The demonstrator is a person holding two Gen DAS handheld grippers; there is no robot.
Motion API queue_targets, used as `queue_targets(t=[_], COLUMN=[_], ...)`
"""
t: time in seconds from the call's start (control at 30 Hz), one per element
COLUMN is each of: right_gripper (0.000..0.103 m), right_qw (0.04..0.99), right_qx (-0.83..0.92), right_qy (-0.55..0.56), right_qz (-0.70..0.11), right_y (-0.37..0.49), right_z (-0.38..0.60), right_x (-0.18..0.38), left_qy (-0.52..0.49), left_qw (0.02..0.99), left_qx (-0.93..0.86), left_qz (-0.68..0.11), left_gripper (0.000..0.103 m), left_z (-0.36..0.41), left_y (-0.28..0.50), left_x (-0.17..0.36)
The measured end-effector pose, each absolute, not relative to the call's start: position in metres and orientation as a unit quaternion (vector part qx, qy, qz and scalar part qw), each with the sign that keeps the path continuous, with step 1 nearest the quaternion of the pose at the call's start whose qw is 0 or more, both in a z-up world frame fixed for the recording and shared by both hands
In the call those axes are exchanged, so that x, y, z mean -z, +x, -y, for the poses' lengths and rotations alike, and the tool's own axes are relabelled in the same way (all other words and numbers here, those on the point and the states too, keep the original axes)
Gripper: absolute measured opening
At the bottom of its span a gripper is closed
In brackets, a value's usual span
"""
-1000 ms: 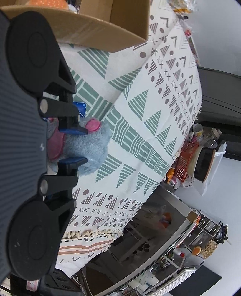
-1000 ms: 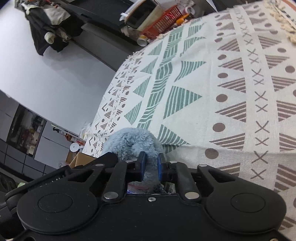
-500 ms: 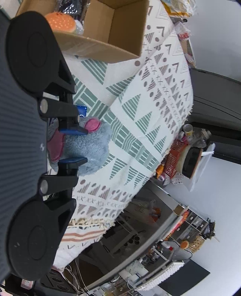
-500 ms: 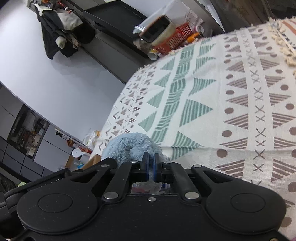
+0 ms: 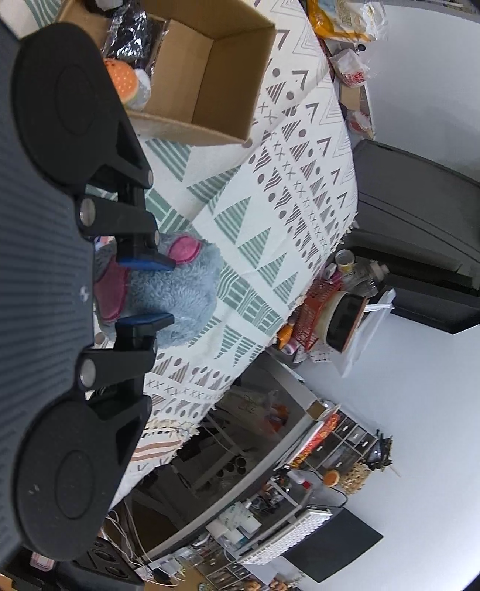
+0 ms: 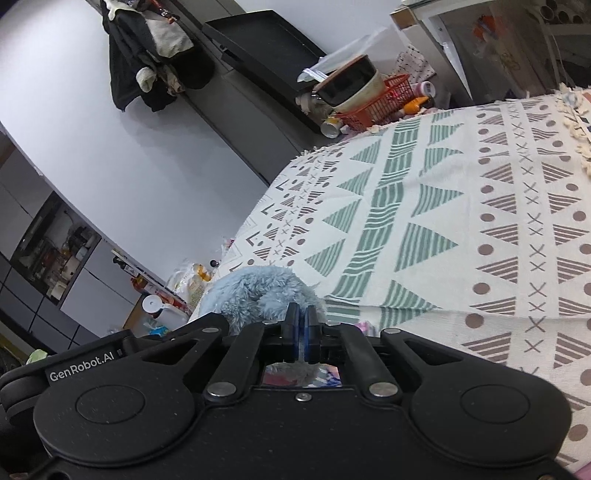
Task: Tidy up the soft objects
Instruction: 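Carry the grey fluffy plush into the box with both tools and open them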
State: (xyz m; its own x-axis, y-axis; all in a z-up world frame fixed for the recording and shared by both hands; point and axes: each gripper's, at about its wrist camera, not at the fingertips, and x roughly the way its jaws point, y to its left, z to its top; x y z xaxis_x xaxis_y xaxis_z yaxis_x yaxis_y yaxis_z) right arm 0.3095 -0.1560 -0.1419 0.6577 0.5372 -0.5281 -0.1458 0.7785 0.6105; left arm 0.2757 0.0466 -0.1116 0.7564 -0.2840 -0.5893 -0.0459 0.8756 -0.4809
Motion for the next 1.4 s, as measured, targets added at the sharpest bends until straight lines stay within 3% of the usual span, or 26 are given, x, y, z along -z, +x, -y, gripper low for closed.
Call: queue_targets(t=[0.4,1.4], right_gripper=[0.000,0.000], right_qw=[0.873,0.834], right_qx=[-0.220,-0.288], right_qy=[0.234,0.209], right_qz=[-0.367,-0.421], right_y=[0.313,0.327], right_z=[0.102,-0.032], right_x=[0.127,0.146], left_qy=[-0.274,-0.352], left_qw=[0.908,0.867], left_qx=[0.041,-0.084], left_qz=[-0.313,-0.343], left_gripper=[0.020,0.016], left_z=[-0.095,-0.209], left_y=[0.265,0.270], left_x=[0.096,0.136])
